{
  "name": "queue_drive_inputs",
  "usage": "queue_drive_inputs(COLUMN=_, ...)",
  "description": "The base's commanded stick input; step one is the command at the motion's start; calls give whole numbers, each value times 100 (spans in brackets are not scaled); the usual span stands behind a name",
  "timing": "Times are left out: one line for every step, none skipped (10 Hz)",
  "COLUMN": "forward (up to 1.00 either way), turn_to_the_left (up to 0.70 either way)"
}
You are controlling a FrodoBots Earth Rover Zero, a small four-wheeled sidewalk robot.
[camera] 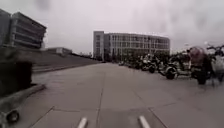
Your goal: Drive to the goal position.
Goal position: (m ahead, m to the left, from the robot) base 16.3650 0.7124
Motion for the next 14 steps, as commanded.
queue_drive_inputs(forward=100, turn_to_the_left=0)
queue_drive_inputs(forward=100, turn_to_the_left=0)
queue_drive_inputs(forward=100, turn_to_the_left=0)
queue_drive_inputs(forward=100, turn_to_the_left=0)
queue_drive_inputs(forward=96, turn_to_the_left=0)
queue_drive_inputs(forward=80, turn_to_the_left=0)
queue_drive_inputs(forward=83, turn_to_the_left=0)
queue_drive_inputs(forward=97, turn_to_the_left=0)
queue_drive_inputs(forward=100, turn_to_the_left=0)
queue_drive_inputs(forward=100, turn_to_the_left=0)
queue_drive_inputs(forward=100, turn_to_the_left=0)
queue_drive_inputs(forward=100, turn_to_the_left=0)
queue_drive_inputs(forward=100, turn_to_the_left=0)
queue_drive_inputs(forward=100, turn_to_the_left=0)
